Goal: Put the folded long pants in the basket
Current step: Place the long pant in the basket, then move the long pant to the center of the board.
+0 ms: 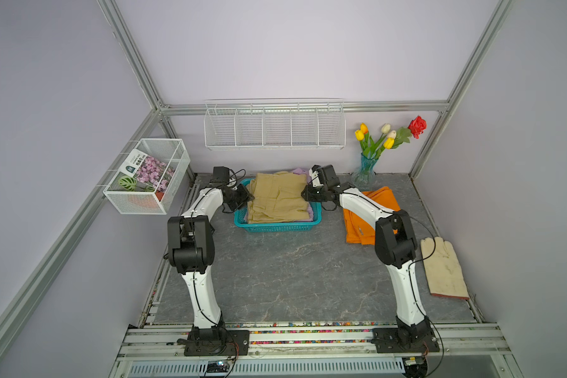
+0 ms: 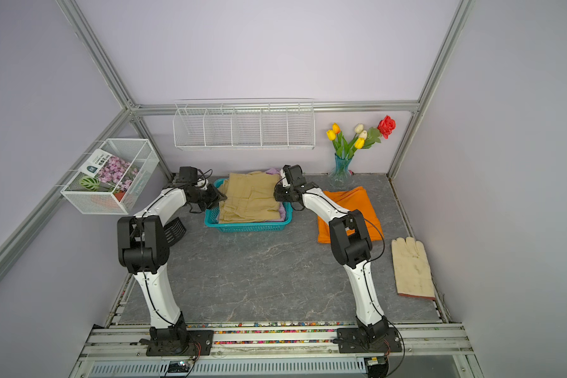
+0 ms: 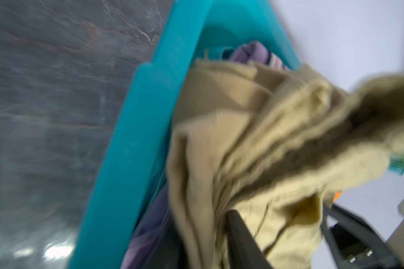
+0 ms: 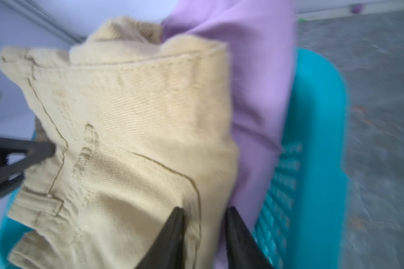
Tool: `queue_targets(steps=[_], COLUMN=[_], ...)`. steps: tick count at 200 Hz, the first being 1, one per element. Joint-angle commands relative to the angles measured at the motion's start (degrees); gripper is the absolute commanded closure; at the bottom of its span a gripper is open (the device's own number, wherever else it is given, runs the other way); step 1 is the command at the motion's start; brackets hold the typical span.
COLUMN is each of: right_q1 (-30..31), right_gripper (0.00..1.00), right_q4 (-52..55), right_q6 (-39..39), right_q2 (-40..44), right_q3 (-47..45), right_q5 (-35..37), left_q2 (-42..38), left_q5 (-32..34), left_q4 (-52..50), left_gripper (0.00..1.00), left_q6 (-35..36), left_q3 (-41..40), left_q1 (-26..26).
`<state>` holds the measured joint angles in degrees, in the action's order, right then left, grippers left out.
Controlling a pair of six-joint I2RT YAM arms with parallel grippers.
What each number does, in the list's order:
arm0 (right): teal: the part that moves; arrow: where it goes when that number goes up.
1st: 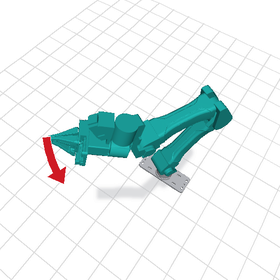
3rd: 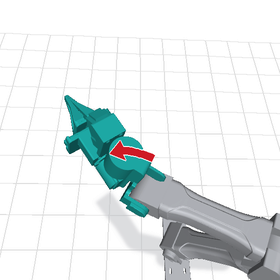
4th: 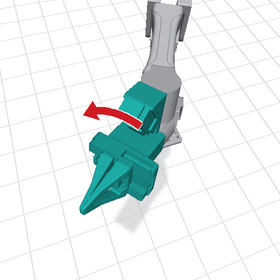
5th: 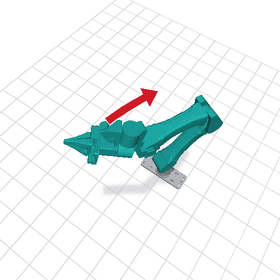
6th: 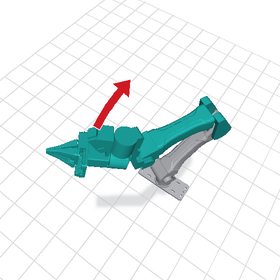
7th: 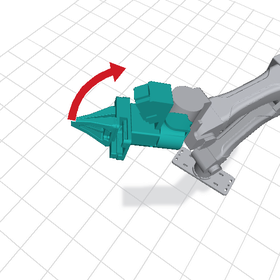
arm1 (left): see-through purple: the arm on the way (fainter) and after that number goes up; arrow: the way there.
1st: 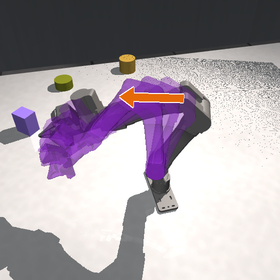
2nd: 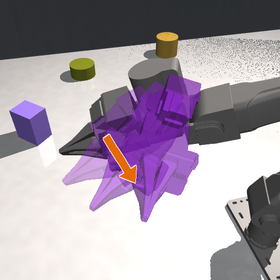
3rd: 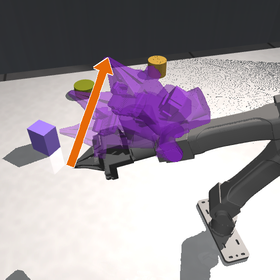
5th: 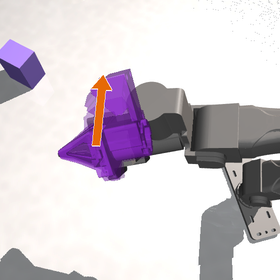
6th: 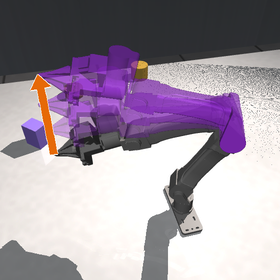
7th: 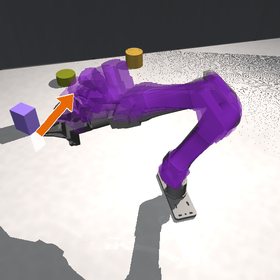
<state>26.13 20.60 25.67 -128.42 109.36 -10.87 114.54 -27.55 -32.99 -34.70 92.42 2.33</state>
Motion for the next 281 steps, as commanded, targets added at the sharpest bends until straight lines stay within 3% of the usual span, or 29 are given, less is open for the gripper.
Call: queue_targets(steps=[1, 28, 54, 68, 107, 138, 175, 216, 281], right_q1=[-1.44, -0.87, -0.58, -0.61, -0.67, -0.82, -0.76, -0.82, -0.80], right_gripper=[0.48, 0.34, 0.31, 0.30, 0.27, 0.14, 0.04, 0.02, 0.02], right_q4=[3.31, 4.20, 0.45, -1.59, -2.70, 0.55, 10.70, 10.18, 8.15], right_q6=[-1.85, -2.94, -2.10, -1.34, 1.79, 3.34, 3.17, 2.37, 0.89], right_q2=[7.44, 14.83, 26.60, 34.09, 59.29, 80.13, 94.29, 96.14, 92.80], right_q3=[-2.17, -5.61, -18.55, -26.58, -48.26, -59.28, -61.71, -62.80, -62.68], right_q5=[2.48, 2.81, 4.74, 7.10, 18.85, 24.26, 32.13, 31.52, 29.24], left_q2=[-10.36, -22.02, -32.56, -36.89, -38.38, -27.99, -7.40, 9.68, 23.81], left_q5=[3.07, 6.29, 6.99, 6.72, 10.41, 10.42, 9.54, 10.94, 14.56], left_q4=[0.54, 0.04, 3.31, 8.55, 19.15, 27.15, 27.37, 23.55, 15.43], left_gripper=[0.41, 0.11, 0.10, 0.10, 0.10, 0.09, 0.09, 0.08, 0.08], left_q6=[-0.56, -0.73, -2.51, -2.93, -6.84, -9.42, -10.61, -11.44, -12.40], left_q3=[-1.10, -5.23, -13.21, -19.28, -28.61, -27.10, -12.93, 2.65, 19.79], left_q1=[-0.16, 3.94, 9.72, 15.74, 32.83, 42.29, 45.21, 45.20, 45.26])
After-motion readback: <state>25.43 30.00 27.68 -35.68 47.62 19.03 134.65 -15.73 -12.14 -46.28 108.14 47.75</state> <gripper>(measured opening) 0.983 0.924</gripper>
